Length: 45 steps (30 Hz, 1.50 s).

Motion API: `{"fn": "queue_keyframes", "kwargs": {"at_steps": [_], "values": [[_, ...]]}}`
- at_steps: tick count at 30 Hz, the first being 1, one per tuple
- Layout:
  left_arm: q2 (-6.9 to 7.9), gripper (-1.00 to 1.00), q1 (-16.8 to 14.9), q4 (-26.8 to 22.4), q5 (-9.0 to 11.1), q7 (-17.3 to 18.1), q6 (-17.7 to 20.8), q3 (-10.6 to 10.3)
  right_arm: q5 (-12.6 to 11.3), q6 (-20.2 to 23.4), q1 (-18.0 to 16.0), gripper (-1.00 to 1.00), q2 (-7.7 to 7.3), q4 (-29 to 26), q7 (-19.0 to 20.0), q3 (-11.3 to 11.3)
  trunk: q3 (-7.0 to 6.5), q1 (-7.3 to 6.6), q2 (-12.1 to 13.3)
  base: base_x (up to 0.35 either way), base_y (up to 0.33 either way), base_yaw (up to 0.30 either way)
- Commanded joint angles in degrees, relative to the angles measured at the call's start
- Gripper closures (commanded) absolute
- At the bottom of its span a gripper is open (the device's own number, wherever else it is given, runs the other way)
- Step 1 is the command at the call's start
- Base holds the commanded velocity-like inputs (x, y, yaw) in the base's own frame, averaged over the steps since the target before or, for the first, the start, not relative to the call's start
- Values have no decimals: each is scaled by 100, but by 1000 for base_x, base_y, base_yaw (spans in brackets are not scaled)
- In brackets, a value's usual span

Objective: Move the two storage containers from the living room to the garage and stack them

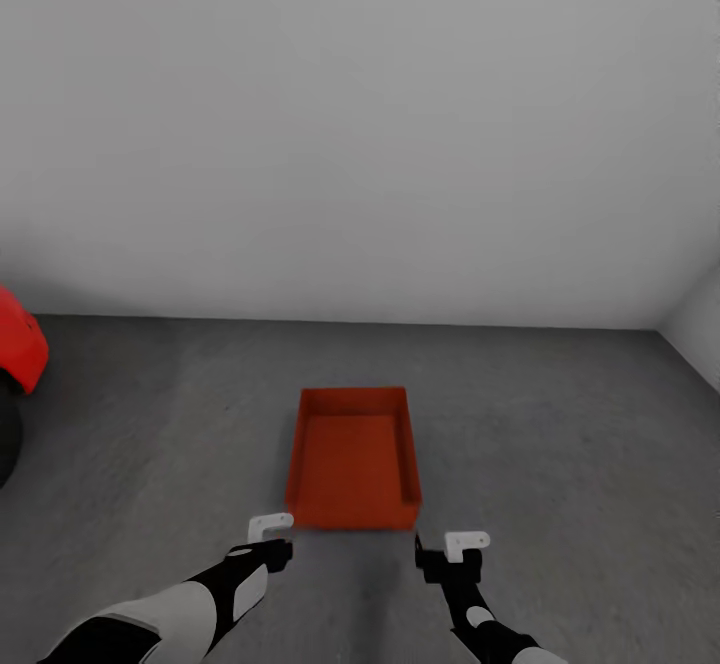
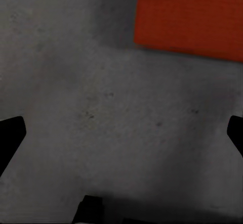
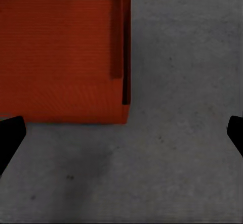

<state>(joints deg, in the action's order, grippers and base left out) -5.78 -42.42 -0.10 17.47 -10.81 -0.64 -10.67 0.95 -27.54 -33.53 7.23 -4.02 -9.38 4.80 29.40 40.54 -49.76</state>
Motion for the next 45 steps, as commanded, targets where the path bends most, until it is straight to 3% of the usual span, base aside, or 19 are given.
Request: {"fn": "queue_keyframes", "kwargs": {"at_steps": [1, 36, 45], "values": [[-2, -100, -3, 1, 52, -18, -7, -47, 11, -6, -4, -100, 0, 6, -55, 47, 5, -3, -5, -346, 0, 0], [15, -100, -3, 1, 46, 46, -9, -47, 19, -14, -4, -100, -2, 6, -55, 47, 5, -3, -5, -344, 0, 0], [21, -100, -3, -1, 46, 52, -7, -47, 18, -15, -4, -100, -3, 6, -55, 47, 5, -3, -5, -64, 0, 0]]}}
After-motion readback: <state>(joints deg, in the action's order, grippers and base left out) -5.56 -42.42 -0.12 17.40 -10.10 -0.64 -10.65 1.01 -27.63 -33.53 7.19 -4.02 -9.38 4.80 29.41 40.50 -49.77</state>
